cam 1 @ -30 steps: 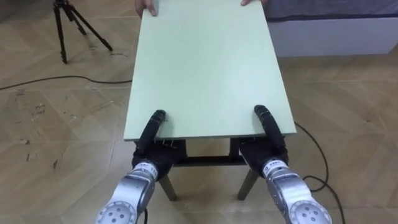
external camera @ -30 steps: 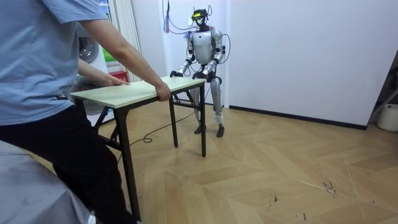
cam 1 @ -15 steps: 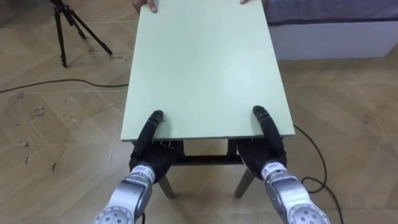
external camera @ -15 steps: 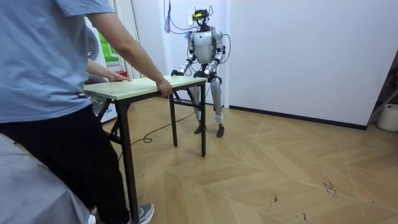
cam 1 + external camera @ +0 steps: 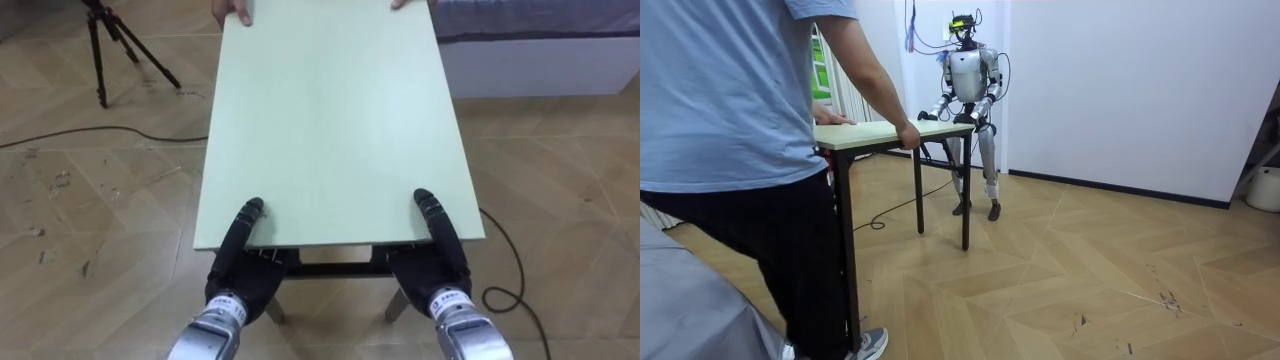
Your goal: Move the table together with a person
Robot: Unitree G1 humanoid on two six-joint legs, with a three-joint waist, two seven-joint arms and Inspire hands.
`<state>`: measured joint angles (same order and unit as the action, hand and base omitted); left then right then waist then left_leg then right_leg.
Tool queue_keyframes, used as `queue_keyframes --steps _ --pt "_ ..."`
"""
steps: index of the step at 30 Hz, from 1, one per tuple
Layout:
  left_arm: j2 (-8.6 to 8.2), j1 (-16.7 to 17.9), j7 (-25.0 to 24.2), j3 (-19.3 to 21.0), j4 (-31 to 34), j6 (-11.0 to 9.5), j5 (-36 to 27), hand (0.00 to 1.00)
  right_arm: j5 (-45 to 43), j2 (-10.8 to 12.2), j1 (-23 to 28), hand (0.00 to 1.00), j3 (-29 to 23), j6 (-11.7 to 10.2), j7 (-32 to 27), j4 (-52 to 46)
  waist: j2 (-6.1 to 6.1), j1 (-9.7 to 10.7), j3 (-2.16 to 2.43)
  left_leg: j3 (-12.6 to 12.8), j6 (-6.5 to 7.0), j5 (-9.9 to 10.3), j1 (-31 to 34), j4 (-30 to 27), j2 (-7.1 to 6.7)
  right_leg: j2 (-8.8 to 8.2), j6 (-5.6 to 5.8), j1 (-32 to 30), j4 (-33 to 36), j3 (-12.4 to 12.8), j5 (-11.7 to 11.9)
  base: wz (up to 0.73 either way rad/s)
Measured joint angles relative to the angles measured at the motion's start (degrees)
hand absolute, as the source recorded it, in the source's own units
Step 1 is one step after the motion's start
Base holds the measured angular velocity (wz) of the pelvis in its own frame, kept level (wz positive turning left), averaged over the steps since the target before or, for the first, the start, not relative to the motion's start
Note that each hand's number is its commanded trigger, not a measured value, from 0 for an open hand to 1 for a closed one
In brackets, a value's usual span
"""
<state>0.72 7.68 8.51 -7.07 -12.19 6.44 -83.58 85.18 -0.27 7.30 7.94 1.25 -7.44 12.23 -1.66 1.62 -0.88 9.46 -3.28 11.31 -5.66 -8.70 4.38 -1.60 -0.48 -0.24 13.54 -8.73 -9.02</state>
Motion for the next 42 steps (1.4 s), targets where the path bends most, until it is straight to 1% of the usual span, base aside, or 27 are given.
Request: queue_keyframes --steps 3,4,6,9,13,14,15,16,17,18,19,20,21,22,23,24,26,27,29,31,34,35,36,38,39,41,42 --pt "0.03 2.0 -0.2 -0.7 2.0 -0.5 0.2 1.00 -0.2 -0.1 1.6 1.00 1.5 -1.5 0.4 -1.4 0.09 -0.1 0.06 0.0 0.00 0.0 -0.1 0.0 0.00 0.00 0.00 0.3 0.0 0.4 0.0 0.00" --pt "0.09 2.8 -0.5 -1.0 2.6 -0.5 0.2 1.00 0.0 -0.5 2.4 1.00 2.1 -2.2 1.1 -1.9 0.14 -0.4 0.09 0.0 0.00 0.0 -0.1 0.1 0.00 0.05 0.00 0.4 0.0 0.8 0.0 0.00" --pt "0.23 4.2 -1.3 -1.5 3.6 -0.6 0.2 1.00 0.0 -0.7 3.4 1.00 2.5 -2.8 2.6 -2.0 0.17 -0.4 0.11 -0.1 0.00 0.0 -0.2 0.1 -0.01 0.05 0.00 0.4 0.1 0.8 0.0 0.00" --pt "0.84 6.5 -3.2 -2.5 4.0 -1.8 0.1 1.00 0.2 -1.3 5.4 1.00 4.2 -3.9 4.5 -2.2 0.17 -0.4 0.10 -0.2 0.00 0.0 -0.9 0.0 0.00 0.04 0.00 0.2 1.1 0.9 0.0 -0.06" --pt "1.34 6.9 -3.7 -3.5 4.0 -2.6 0.1 1.00 0.4 -1.3 6.3 1.00 5.2 -5.4 5.4 -2.2 0.47 -0.3 0.03 -0.3 0.01 0.0 -1.0 0.0 -0.22 -0.11 -0.01 0.2 1.7 2.2 0.0 0.00" --pt "1.49 7.2 -4.1 -4.0 4.0 -3.2 0.1 1.00 0.4 -1.4 6.7 1.00 5.4 -5.5 5.7 -2.2 0.50 -0.1 0.01 -0.9 0.07 -0.1 -1.5 0.0 0.04 0.01 -0.01 -1.0 4.4 2.0 0.0 -0.14" --pt "1.59 7.5 -4.3 -4.3 4.0 -3.8 0.2 1.00 0.5 -1.5 6.8 1.00 5.6 -5.4 5.8 -2.1 0.31 -0.3 -0.12 -2.3 0.29 -0.2 -1.9 0.1 0.67 0.23 -0.04 -2.9 8.4 1.3 -0.1 -0.39" --pt "2.10 9.0 -6.0 -4.4 4.2 -5.4 0.0 1.00 0.5 -1.5 6.7 1.00 6.3 -4.6 5.8 -2.0 -1.26 -0.2 -0.79 -5.8 0.84 0.1 -2.6 0.2 3.21 4.11 -2.09 -7.7 9.1 2.5 -2.8 -0.49" --pt "2.29 10.1 -7.5 -4.2 4.7 -6.6 -0.5 1.00 0.4 -1.3 6.3 1.00 7.1 -4.1 5.8 -2.0 -1.13 0.0 -0.74 -5.5 0.87 0.2 -2.0 -0.2 3.75 5.70 -3.54 -9.0 3.9 3.4 -1.2 -0.40" --pt "3.33 12.1 -8.9 -4.2 6.8 -7.6 -1.2 1.00 0.4 -1.0 6.6 1.00 8.7 -4.5 6.1 -2.9 1.29 0.3 -0.54 -4.4 0.82 0.9 -0.9 -1.6 2.50 5.53 -4.76 -10.9 -3.5 3.0 9.5 0.04" --pt "2.70 12.6 -8.9 -5.0 6.8 -7.8 -0.7 1.00 0.7 -2.1 7.6 1.00 9.1 -5.6 6.6 -3.7 0.73 0.4 -0.57 -2.9 0.60 3.2 -1.1 -2.4 1.98 4.49 -4.46 -11.1 -1.3 1.8 8.6 0.22" --pt "2.44 12.5 -8.6 -5.6 6.6 -7.8 -0.6 1.00 0.9 -2.6 7.7 1.00 9.5 -6.2 6.8 -3.7 0.20 0.4 -0.64 -2.4 0.84 3.7 -1.2 -2.2 2.03 4.61 -4.38 -11.2 -0.6 1.4 8.5 0.35" --pt "2.49 12.2 -8.6 -6.4 6.7 -8.2 -0.7 1.00 1.3 -3.1 7.5 1.00 9.8 -6.9 6.9 -3.8 0.35 1.0 -0.76 -1.9 0.45 3.1 -0.9 -0.4 1.71 4.41 -4.31 -11.2 -0.5 1.4 8.4 0.26" --pt "2.45 11.6 -8.5 -7.1 6.7 -9.5 -0.6 1.00 2.0 -3.2 7.3 1.00 9.6 -7.4 6.9 -4.1 0.61 1.2 -0.77 -1.4 0.59 3.0 -0.8 0.9 1.54 4.48 -4.01 -11.3 -0.5 0.8 8.2 0.29" --pt "2.38 11.2 -8.4 -7.5 6.7 -10.1 -0.4 1.00 2.2 -3.1 7.3 1.00 9.6 -7.5 6.9 -4.3 0.80 1.3 -0.72 -1.3 0.59 3.1 -0.7 1.1 1.47 4.43 -3.87 -11.5 -0.6 0.7 8.1 0.24" --pt "2.22 10.1 -8.0 -8.0 6.8 -10.9 -0.1 1.00 2.8 -3.0 7.2 1.00 9.4 -7.7 6.9 -4.8 1.23 1.2 -0.74 -1.2 0.67 3.1 0.2 0.9 1.01 4.03 -3.69 -12.2 -0.4 0.6 8.2 0.14" --pt "2.12 9.6 -7.8 -8.9 7.3 -11.6 -1.4 1.00 3.0 -3.0 7.2 1.00 9.8 -8.8 6.8 -5.8 1.31 1.2 -0.71 -0.5 0.96 3.0 1.0 -0.2 -0.12 3.24 -3.10 -12.9 0.3 0.6 8.4 0.04" --pt "2.10 9.6 -7.8 -9.1 7.4 -11.7 -1.7 1.00 3.0 -3.0 7.2 1.00 9.9 -9.0 6.8 -5.8 1.31 1.3 -0.71 -0.4 1.06 3.0 1.1 -0.4 -0.33 3.01 -2.96 -12.8 0.3 0.6 8.5 0.00" --pt "2.28 9.4 -7.7 -9.7 7.3 -12.1 -1.8 1.00 3.0 -3.1 7.4 1.00 10.2 -10.1 6.8 -5.8 1.32 1.3 -0.71 -0.2 1.74 3.2 1.2 -0.6 -0.80 2.60 -2.57 -12.9 0.3 0.7 8.8 0.00" --pt "2.64 9.7 -7.7 -10.3 7.3 -12.7 -1.8 1.00 3.0 -3.1 7.9 1.00 11.0 -10.8 6.9 -5.8 1.34 1.3 -0.71 -0.2 1.90 3.3 1.1 -0.7 -1.07 2.40 -2.37 -12.8 0.5 0.8 8.9 0.00" --pt "2.97 10.5 -7.7 -11.9 7.3 -14.0 -2.1 1.00 3.6 -3.4 8.9 1.00 12.3 -12.8 7.4 -5.8 1.34 1.3 -0.71 -0.2 2.15 3.5 1.1 -1.0 -1.22 2.15 -2.28 -12.8 0.9 0.8 8.9 0.00" --pt "3.10 10.6 -7.7 -12.0 7.3 -14.0 -2.2 1.00 4.0 -3.6 9.0 1.00 12.7 -13.1 7.4 -5.8 1.35 1.3 -0.72 -0.2 2.17 3.5 1.1 -0.9 -1.22 2.14 -2.28 -12.8 1.0 0.8 8.9 0.00" --pt "3.29 10.7 -7.7 -12.2 7.3 -14.0 -2.3 1.00 4.6 -4.3 9.0 1.00 13.4 -13.8 7.4 -5.8 1.39 1.1 -0.74 -0.2 2.18 3.5 1.1 -1.1 -1.20 2.14 -2.28 -12.8 1.1 0.8 8.8 0.00" --pt "3.28 10.8 -7.7 -12.3 7.2 -14.0 -2.3 1.00 5.2 -4.6 9.1 1.00 13.9 -14.1 7.4 -5.8 1.48 0.9 -0.80 -0.1 2.14 3.5 1.1 -1.4 -1.11 2.15 -2.21 -12.7 1.3 0.7 8.5 0.00" --pt "3.26 10.9 -7.7 -12.3 7.1 -14.0 -2.3 1.00 5.3 -4.6 9.2 1.00 14.0 -14.2 7.4 -5.7 1.49 0.7 -0.81 -0.1 1.86 3.7 1.3 -2.0 -0.89 2.23 -2.29 -12.8 1.7 0.7 8.2 0.03" --pt "3.62 10.9 -7.7 -12.4 7.1 -14.0 -2.3 1.00 5.3 -4.6 9.5 1.00 14.6 -14.4 7.4 -5.6 1.66 0.6 -0.91 -0.2 1.43 4.8 1.9 -4.1 -0.10 2.43 -2.40 -13.0 3.0 0.2 7.0 0.06" --pt "3.88 11.0 -7.7 -12.4 7.1 -14.0 -2.5 1.00 5.5 -4.6 9.6 1.00 14.6 -14.4 7.4 -5.6 1.68 0.5 -0.92 -0.2 0.90 6.0 2.7 -6.5 0.76 2.89 -2.83 -13.0 3.6 -0.2 6.3 0.06"
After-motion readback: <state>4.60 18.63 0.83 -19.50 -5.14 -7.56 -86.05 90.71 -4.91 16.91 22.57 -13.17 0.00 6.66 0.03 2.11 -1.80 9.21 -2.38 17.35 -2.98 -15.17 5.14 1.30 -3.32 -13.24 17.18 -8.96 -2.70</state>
